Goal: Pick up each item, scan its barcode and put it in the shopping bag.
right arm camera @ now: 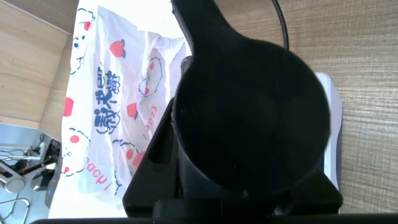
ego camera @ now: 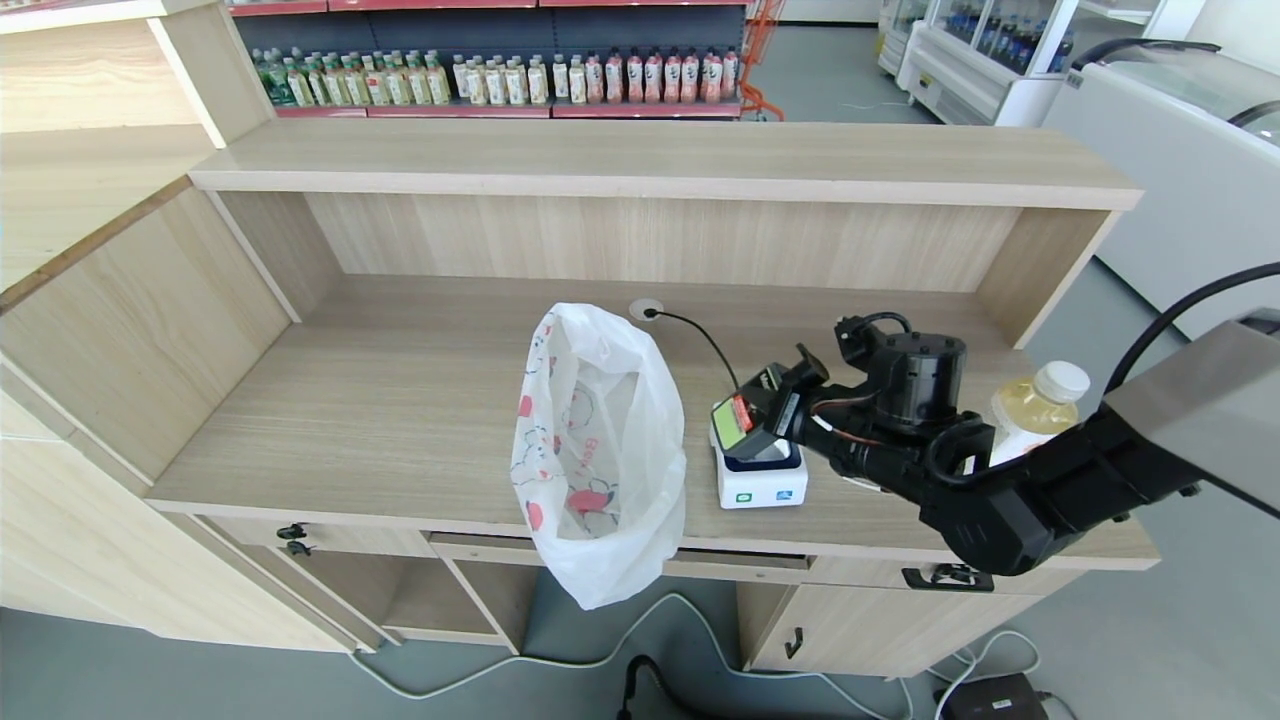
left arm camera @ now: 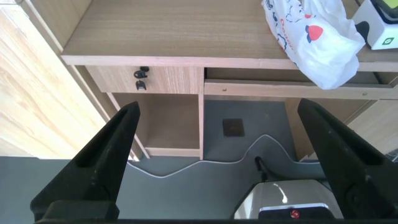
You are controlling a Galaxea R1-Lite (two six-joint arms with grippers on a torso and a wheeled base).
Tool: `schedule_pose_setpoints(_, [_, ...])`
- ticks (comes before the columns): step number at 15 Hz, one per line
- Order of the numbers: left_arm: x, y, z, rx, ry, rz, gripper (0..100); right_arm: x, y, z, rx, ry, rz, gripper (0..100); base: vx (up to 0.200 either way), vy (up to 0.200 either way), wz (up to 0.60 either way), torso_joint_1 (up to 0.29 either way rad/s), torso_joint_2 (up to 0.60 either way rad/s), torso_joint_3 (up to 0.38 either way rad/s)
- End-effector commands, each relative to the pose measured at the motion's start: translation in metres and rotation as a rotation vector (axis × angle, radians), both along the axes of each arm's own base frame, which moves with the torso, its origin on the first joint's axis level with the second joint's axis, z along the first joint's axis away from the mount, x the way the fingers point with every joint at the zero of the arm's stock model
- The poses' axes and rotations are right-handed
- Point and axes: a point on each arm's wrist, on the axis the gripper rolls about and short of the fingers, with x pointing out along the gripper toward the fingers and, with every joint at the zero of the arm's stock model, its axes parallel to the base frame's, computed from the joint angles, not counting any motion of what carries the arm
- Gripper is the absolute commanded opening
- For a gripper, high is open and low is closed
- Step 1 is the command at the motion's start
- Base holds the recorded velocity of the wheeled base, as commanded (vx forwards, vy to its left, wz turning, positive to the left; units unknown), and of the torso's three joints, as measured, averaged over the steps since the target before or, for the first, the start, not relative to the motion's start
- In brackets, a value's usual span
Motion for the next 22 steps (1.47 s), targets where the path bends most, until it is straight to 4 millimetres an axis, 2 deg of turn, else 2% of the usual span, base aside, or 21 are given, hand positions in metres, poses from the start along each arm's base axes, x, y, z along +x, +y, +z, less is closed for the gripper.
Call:
schedule_pose_setpoints(1, [0.000, 0.000, 0.000, 0.000, 0.000, -0.001, 100, 0.000, 0.000, -0.002, -0.002, 0.002, -0.001, 0, 0.000, 0.000, 0.00, 0.000, 0.00, 0.000])
schedule_pose_setpoints(3, [0.000, 0.000, 0.000, 0.000, 0.000, -0.001, 100, -0.002, -0.001, 0.006, 0.009, -0.024, -0.002, 0, 0.000, 0.000, 0.00, 0.000, 0.00, 0.000])
schedule_pose_setpoints(5, [0.000, 0.000, 0.000, 0.000, 0.000, -0.001, 100, -0.016, -0.008, 0.038, 0.032, -0.092, -0.004, 0, 0.000, 0.000, 0.00, 0.000, 0.00, 0.000])
schedule_pose_setpoints(7, [0.000, 0.000, 0.000, 0.001, -0.001, -0.001, 100, -0.045, -0.022, 0.067, -0.012, -0.180, 0.003, 0, 0.000, 0.000, 0.00, 0.000, 0.00, 0.000])
schedule_pose_setpoints(10, [0.000, 0.000, 0.000, 0.004, -0.001, -0.001, 100, -0.087, -0.044, 0.085, -0.195, -0.317, 0.012, 0, 0.000, 0.067, 0.00, -0.001, 0.00, 0.004])
schedule_pose_setpoints(13, [0.000, 0.000, 0.000, 0.006, -0.001, -0.001, 100, -0.105, -0.051, 0.102, -0.285, -0.431, 0.013, 0, 0.000, 0.200, 0.00, -0.006, 0.00, 0.002])
schedule_pose_setpoints(16, [0.000, 0.000, 0.000, 0.006, -0.001, -0.001, 100, -0.102, -0.050, 0.100, -0.324, -0.443, 0.017, 0, 0.000, 0.200, 0.00, 0.007, 0.00, 0.001])
schedule_pose_setpoints(18, [0.000, 0.000, 0.000, 0.006, -0.001, -0.001, 100, -0.093, -0.047, 0.091, -0.338, -0.414, 0.022, 0, 0.000, 0.200, 0.00, 0.000, 0.00, 0.002])
schedule_pose_setpoints(20, [0.000, 0.000, 0.000, 0.006, -0.001, -0.001, 100, -0.079, -0.045, 0.079, -0.353, -0.381, 0.017, 0, 0.000, 0.000, 0.00, 0.000, 0.00, 0.000])
schedule_pose_setpoints(22, [0.000, 0.000, 0.000, 0.003, -0.001, -0.001, 100, -0.056, -0.036, 0.060, -0.368, -0.334, 0.018, 0, 0.000, 0.000, 0.00, 0.000, 0.00, 0.000])
